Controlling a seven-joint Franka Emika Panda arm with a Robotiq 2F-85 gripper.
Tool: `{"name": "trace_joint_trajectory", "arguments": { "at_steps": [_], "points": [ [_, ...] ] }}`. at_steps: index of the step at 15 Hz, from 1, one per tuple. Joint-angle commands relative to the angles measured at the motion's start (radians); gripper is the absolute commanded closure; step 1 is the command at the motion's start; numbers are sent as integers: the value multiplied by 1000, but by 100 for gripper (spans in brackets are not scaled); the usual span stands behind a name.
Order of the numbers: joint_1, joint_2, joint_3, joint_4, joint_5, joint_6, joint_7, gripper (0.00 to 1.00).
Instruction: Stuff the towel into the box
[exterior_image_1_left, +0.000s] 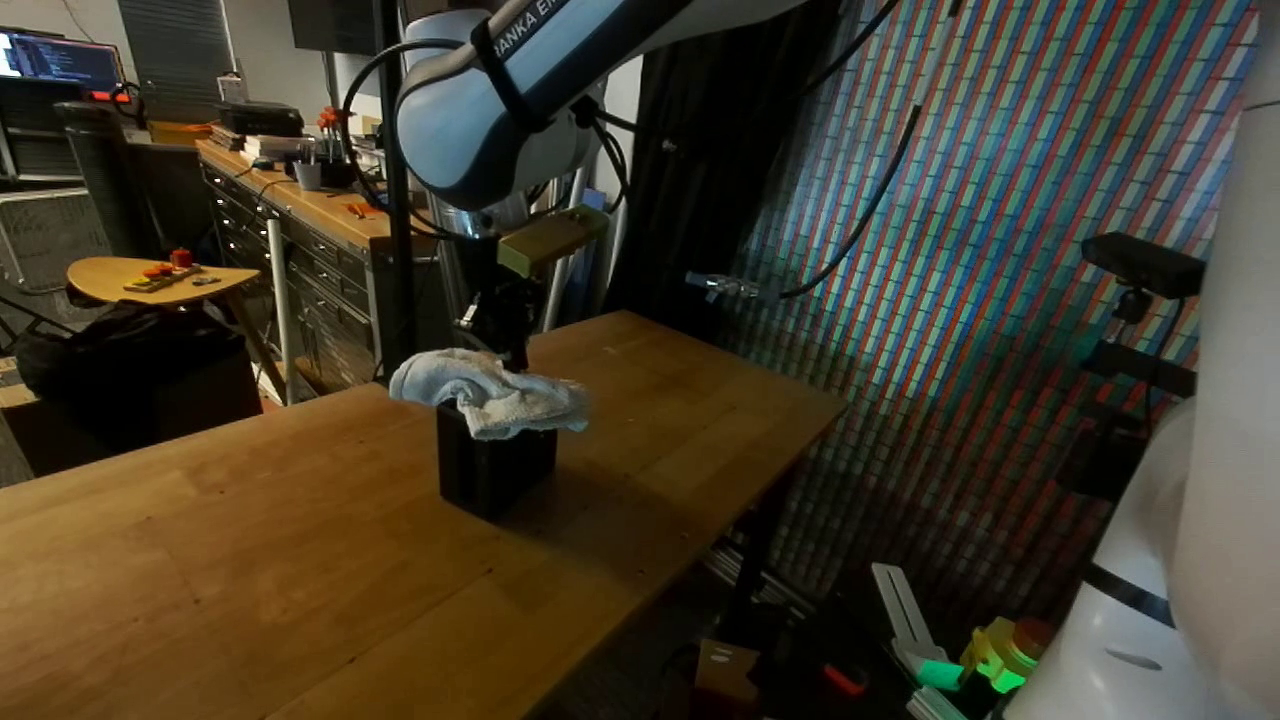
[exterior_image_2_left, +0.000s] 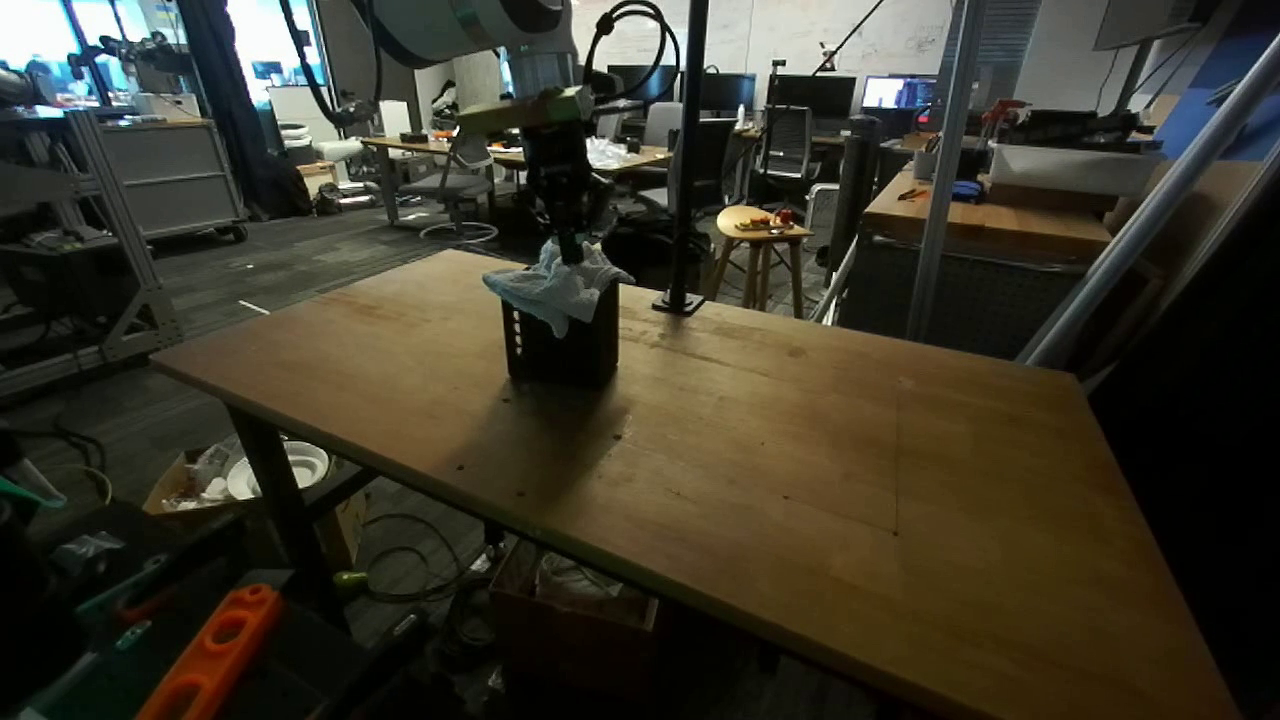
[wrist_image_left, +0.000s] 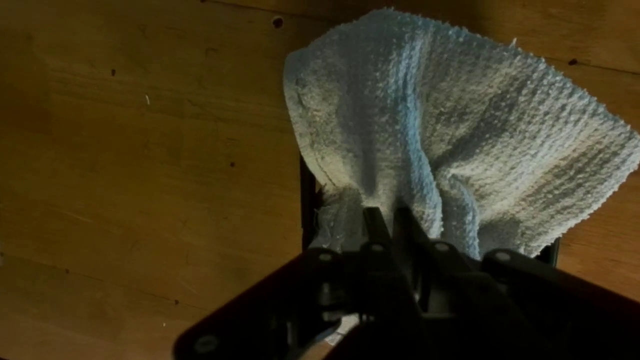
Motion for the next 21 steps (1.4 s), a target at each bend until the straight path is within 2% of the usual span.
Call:
{"name": "trace_joint_trajectory", "arguments": {
  "at_steps": [1, 11, 21],
  "points": [
    [-1, 18, 8, -8, 38, 41, 5, 87],
    [-9, 129, 50, -72, 196, 152, -23, 87],
    [-44, 153, 64, -146, 357, 245, -105, 88]
  ]
}}
